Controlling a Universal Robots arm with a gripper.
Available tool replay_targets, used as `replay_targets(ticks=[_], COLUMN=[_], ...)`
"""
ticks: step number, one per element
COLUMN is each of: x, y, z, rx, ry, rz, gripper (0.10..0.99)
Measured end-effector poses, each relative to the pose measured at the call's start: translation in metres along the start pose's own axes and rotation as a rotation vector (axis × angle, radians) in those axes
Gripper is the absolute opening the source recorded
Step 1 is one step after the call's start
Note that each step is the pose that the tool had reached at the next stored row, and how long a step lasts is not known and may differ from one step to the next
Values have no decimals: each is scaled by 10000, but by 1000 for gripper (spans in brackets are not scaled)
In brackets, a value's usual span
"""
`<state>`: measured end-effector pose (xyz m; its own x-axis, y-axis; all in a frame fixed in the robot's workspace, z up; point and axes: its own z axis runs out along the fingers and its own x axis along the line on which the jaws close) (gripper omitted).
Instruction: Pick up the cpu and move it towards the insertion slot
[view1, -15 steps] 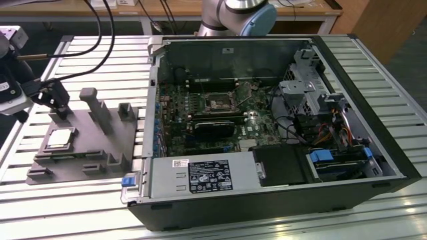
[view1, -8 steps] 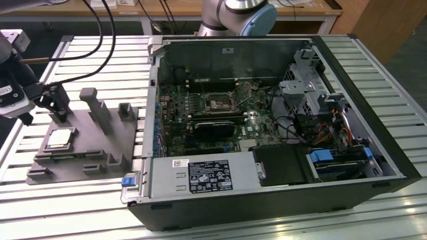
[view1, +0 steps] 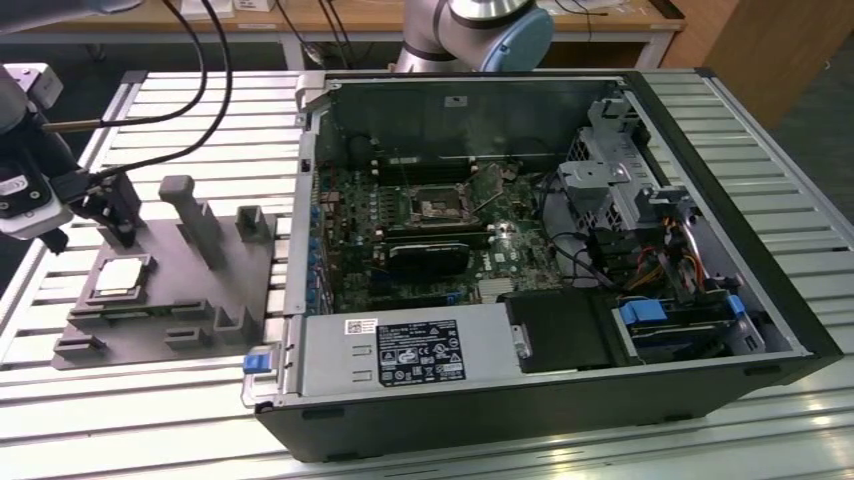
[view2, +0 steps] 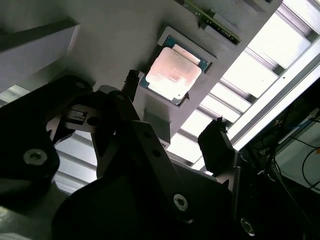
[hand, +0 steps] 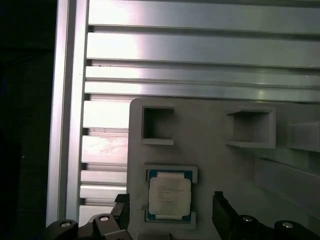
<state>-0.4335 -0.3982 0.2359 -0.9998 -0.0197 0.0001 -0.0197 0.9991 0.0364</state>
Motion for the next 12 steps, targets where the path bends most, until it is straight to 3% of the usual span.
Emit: replay_targets(ticks=[12], x=[0], y=[-11], z=[49], rx=[0], ry=[1], rz=[0], gripper=[761])
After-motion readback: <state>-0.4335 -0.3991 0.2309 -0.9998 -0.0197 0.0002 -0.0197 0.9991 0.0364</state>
